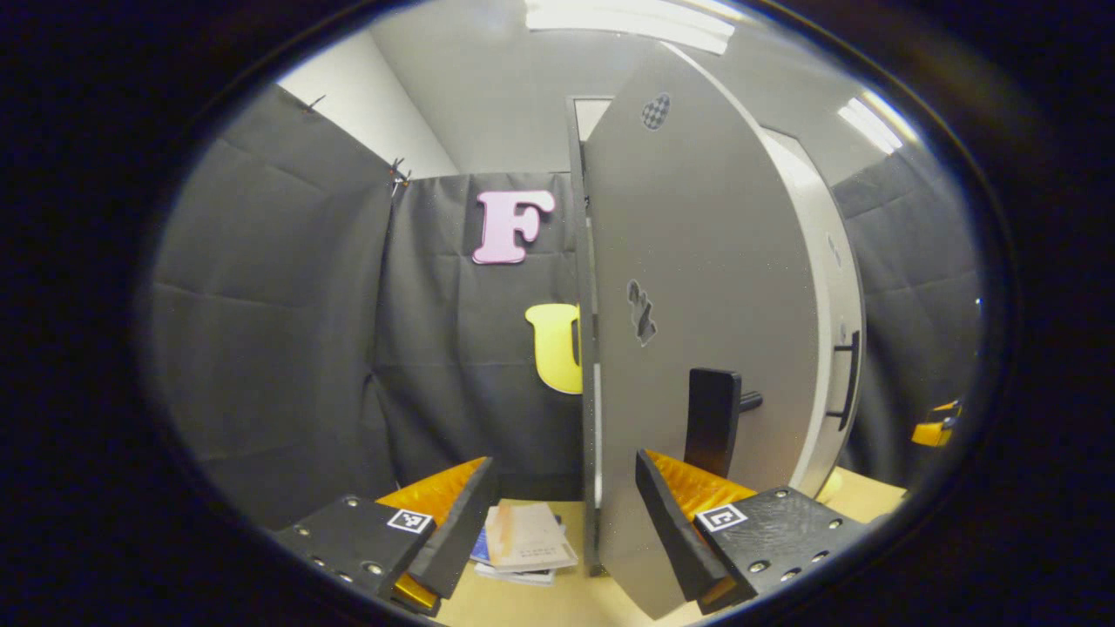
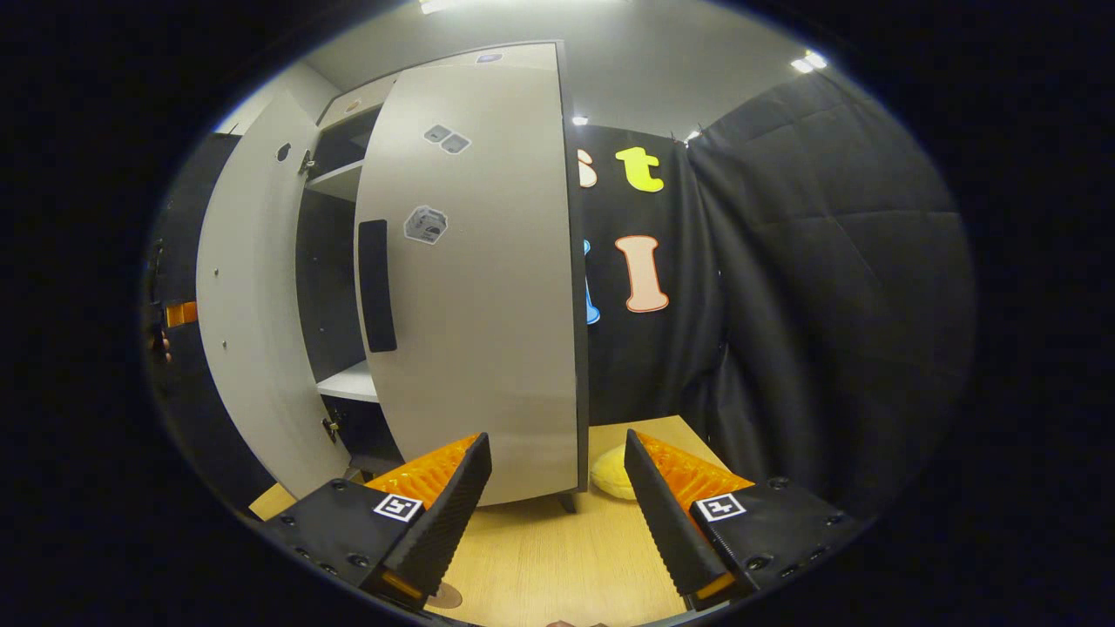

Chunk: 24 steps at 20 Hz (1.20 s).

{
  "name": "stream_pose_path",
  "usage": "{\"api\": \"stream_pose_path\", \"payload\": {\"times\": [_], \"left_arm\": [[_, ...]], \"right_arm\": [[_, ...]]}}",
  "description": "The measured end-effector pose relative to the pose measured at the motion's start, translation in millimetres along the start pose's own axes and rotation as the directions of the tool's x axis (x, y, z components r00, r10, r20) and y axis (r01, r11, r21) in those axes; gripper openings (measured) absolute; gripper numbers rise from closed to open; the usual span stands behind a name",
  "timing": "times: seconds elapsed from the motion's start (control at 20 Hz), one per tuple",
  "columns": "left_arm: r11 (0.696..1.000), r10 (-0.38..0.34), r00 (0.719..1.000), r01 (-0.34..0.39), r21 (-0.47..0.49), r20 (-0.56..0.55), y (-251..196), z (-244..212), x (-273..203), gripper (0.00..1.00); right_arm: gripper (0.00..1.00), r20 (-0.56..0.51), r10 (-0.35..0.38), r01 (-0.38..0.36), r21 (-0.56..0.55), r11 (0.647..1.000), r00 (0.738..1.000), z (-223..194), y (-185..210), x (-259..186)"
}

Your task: Grasp the bottle in the cabinet with the left hand and place it on the coaster, then close the right door with the right hand and the left door with the left hand.

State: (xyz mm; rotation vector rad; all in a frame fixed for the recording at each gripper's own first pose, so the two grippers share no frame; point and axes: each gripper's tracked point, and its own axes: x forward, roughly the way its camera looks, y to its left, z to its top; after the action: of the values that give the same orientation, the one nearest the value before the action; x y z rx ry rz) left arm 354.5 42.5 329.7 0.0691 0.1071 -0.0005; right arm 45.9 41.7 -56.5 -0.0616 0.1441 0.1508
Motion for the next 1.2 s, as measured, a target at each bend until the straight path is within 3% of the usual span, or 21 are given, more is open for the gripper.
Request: {"api": "stream_pose_path", "payload": {"times": [0.15, 0.35, 0.4, 0.6, 0.85, 0.9, 1.2], "left_arm": [[1.0, -0.018, 1.0, 0.018, -0.013, 0.001, -38, 4, 13, 0.99], [0.987, -0.136, 0.991, 0.137, -0.083, 0.022, -104, -2, 33, 0.94], [0.984, -0.149, 0.988, 0.151, -0.091, 0.032, -113, -2, 31, 1.0], [0.987, -0.145, 0.984, 0.152, -0.056, 0.099, -123, 1, 5, 0.99], [0.994, -0.076, 0.988, 0.087, -0.07, 0.138, -100, 2, -42, 0.99], [0.993, -0.066, 0.987, 0.079, -0.083, 0.149, -92, 2, -52, 0.94], [0.991, 0.052, 0.983, -0.029, -0.13, 0.177, -36, -5, -112, 0.94]], "right_arm": [[0.98, 0.011, -0.034, 0.034, -0.006, 0.999, 0.999, 0, -11, -6], [0.98, 0.01, -0.083, 0.083, 0.012, 0.996, 0.997, -2, -29, -13], [0.98, 0.011, -0.097, 0.096, 0.019, 0.995, 0.995, -3, -33, -17], [0.98, 0.018, -0.138, 0.137, 0.035, 0.99, 0.99, -5, -49, -31], [0.98, -0.008, -0.12, 0.12, 0.033, 0.992, 0.993, -15, -45, -34], [0.98, -0.012, -0.108, 0.108, 0.029, 0.994, 0.994, -15, -41, -32], [0.98, 0.014, -0.01, 0.009, 0.02, 1.0, 1.0, 0, -12, -23]]}}
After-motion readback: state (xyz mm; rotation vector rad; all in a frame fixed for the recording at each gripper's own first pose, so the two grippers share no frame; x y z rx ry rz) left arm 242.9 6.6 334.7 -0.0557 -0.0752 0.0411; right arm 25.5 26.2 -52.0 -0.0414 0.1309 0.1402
